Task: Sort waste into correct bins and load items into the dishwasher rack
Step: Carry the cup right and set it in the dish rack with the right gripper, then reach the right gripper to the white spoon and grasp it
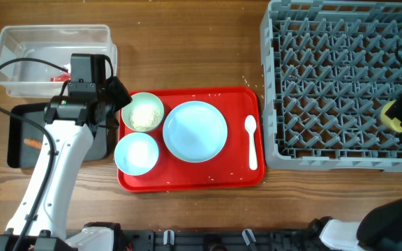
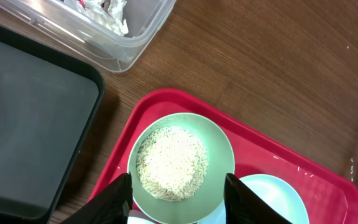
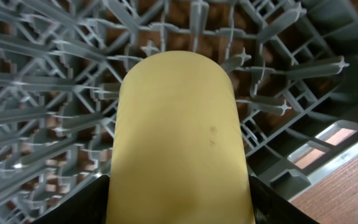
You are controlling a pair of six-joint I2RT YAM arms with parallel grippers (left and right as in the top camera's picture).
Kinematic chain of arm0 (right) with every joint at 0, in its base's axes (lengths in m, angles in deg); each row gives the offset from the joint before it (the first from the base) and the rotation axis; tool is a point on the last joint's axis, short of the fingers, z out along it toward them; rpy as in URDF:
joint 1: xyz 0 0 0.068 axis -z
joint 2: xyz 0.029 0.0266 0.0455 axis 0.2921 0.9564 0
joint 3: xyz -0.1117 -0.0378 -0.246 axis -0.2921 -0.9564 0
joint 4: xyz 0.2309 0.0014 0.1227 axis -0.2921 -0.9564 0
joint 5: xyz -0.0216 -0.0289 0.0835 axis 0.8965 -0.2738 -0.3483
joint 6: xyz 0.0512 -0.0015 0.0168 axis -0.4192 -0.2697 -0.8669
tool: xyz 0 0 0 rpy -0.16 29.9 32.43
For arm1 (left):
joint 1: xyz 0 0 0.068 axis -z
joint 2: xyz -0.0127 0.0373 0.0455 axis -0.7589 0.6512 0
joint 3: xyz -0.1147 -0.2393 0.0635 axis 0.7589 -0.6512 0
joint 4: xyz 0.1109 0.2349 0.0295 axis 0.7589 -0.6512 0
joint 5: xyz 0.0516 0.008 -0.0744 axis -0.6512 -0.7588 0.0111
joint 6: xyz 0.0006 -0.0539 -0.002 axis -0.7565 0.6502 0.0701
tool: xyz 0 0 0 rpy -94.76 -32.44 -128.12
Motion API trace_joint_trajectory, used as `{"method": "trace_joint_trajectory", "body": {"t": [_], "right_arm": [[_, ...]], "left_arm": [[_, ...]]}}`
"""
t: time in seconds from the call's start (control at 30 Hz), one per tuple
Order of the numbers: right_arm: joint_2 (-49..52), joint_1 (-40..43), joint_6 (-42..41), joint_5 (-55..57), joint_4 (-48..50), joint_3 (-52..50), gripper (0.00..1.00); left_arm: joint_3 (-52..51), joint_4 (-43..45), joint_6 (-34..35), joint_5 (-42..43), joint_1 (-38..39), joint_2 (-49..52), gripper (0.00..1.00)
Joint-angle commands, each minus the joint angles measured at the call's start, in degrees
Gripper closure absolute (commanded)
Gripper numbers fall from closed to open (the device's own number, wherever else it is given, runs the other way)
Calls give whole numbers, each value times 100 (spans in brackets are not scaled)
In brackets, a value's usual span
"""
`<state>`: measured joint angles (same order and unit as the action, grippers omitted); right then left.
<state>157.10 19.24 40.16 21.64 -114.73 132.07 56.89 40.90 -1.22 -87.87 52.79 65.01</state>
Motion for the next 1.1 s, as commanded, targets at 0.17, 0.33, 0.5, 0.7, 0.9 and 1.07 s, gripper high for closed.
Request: {"method": "trace_joint_trajectory", "body": {"t": [0.17,0.33,0.5,0.7,0.9,1.07], "right_arm": [[640,24,-136,238,157,92,53],[619,24,-144,-249,758,98,0],[332,22,-374,-509,844,177,0],[-492,-136,74,-2450,870,391,0],[-999,-1427,654,-2680,251,391,6],[-984,-3029,638,-2059,-210,321,11]], "left_arm": [[37,-4,-68,-98,-22,-83,53],[37,-7,-68,-98,-22,-83,54],[37,-44,-68,-96,-22,-83,54],[37,-66,-68,-96,-22,-83,51],[37,-76,-68,-96,-22,-83,49],[37,-151,-68,-98,-22,-83,46]]}}
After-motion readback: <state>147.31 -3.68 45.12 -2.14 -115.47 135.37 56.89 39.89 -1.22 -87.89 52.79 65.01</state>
